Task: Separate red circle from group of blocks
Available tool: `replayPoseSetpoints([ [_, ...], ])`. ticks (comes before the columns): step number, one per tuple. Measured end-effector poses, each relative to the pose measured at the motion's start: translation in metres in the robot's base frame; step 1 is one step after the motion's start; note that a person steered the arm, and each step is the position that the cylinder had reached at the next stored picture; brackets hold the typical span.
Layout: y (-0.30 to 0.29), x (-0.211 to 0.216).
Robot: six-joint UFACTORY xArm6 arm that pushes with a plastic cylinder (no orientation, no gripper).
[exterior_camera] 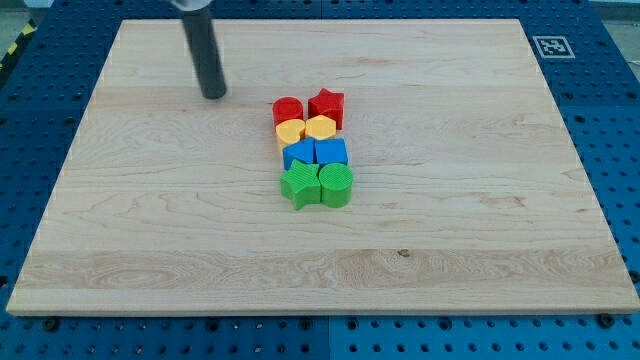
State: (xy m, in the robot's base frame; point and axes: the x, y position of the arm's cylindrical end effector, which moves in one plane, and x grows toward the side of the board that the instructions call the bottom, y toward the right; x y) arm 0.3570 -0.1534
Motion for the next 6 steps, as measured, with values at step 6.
replayPoseSetpoints([
  [6,0.100,-0.006],
])
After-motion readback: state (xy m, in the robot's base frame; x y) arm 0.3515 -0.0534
